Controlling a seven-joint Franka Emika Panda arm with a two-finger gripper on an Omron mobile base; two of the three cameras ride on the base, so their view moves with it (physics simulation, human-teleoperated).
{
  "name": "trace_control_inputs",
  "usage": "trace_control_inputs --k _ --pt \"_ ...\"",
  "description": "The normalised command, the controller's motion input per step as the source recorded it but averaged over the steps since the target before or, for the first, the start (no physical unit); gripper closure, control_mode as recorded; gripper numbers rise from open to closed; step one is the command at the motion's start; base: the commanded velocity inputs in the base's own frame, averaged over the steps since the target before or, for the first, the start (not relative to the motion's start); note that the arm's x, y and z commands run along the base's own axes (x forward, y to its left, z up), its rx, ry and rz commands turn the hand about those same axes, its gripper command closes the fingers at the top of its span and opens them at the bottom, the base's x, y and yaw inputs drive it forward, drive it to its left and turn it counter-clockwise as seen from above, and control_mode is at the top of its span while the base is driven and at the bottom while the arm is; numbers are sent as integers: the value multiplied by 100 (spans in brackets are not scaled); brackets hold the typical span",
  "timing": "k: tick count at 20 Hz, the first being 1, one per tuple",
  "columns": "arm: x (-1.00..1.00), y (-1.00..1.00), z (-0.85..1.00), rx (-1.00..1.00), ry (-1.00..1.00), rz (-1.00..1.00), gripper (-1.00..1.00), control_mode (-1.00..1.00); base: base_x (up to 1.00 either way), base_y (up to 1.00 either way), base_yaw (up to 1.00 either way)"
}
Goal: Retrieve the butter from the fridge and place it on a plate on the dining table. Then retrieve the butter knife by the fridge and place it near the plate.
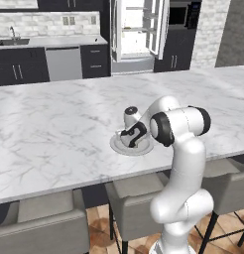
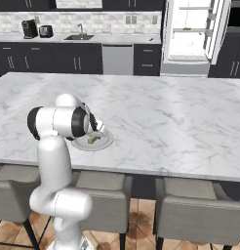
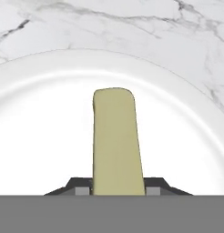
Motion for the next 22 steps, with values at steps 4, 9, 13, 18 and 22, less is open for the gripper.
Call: trace_control_inputs --k 4,9,13,18,22 --pt "0 0 0 0 2 -4 -100 -100 0 0 0" --pt "-8 -1 33 3 0 0 -100 -100 0 0 0" --pt "-45 -1 96 13 0 -1 -100 -100 0 0 0" --pt "-97 -41 99 30 0 -1 -100 -100 0 0 0" --pt "-100 -43 89 26 0 1 -100 -100 0 0 0"
